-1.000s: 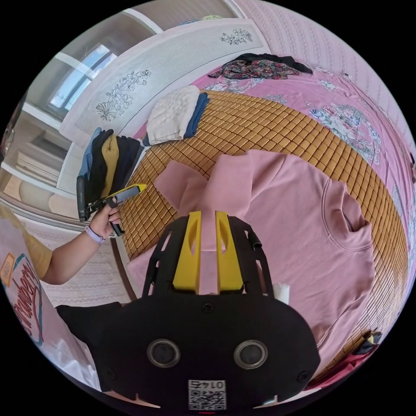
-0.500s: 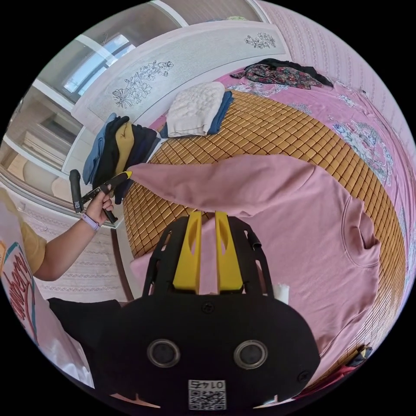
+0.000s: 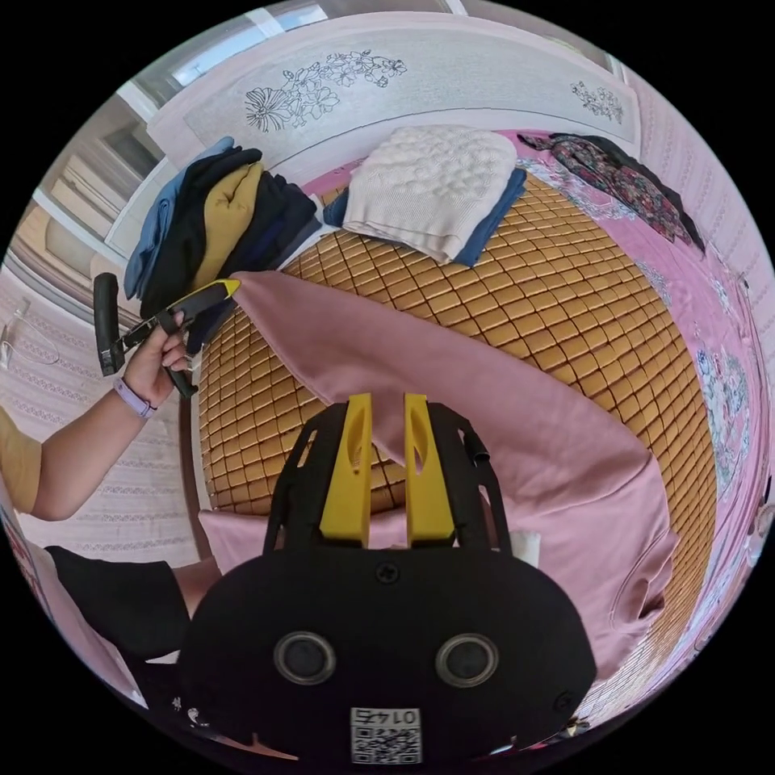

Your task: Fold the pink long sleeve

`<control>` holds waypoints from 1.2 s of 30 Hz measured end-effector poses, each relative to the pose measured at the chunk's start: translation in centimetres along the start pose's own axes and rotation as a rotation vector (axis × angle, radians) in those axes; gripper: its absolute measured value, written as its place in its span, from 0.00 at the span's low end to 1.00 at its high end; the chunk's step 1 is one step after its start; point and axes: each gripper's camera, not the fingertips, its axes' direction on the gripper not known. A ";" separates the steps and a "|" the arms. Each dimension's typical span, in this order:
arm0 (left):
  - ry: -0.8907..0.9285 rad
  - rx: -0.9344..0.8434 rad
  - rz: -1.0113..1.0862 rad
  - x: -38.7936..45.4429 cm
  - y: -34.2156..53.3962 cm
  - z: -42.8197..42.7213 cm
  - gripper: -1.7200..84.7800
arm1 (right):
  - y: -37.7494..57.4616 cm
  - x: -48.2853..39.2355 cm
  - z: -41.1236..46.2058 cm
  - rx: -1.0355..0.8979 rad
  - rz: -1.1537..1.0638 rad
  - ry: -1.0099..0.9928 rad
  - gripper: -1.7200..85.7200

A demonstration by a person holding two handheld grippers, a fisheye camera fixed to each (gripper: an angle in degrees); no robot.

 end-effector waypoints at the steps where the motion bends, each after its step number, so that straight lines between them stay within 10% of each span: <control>1: -0.009 -0.011 -0.011 -0.2 -0.3 0.8 0.08 | -0.6 -0.7 0.6 0.001 0.005 -0.016 0.09; 5: -0.115 -0.274 -0.101 -2.4 1.0 6.2 0.08 | -2.4 -3.2 4.3 -0.085 -0.028 -0.031 0.10; 21: -0.001 -0.133 -0.105 0.7 0.7 6.9 0.07 | -2.2 -4.3 7.7 -0.158 -0.020 0.030 0.09; 31: 0.618 0.150 0.328 24.2 -4.8 -0.6 0.07 | 5.8 1.2 1.6 0.128 0.223 -0.164 0.02; 36: 1.213 -0.086 0.589 41.6 2.2 -0.1 0.07 | 19.4 5.9 -8.8 0.316 0.391 -0.368 0.02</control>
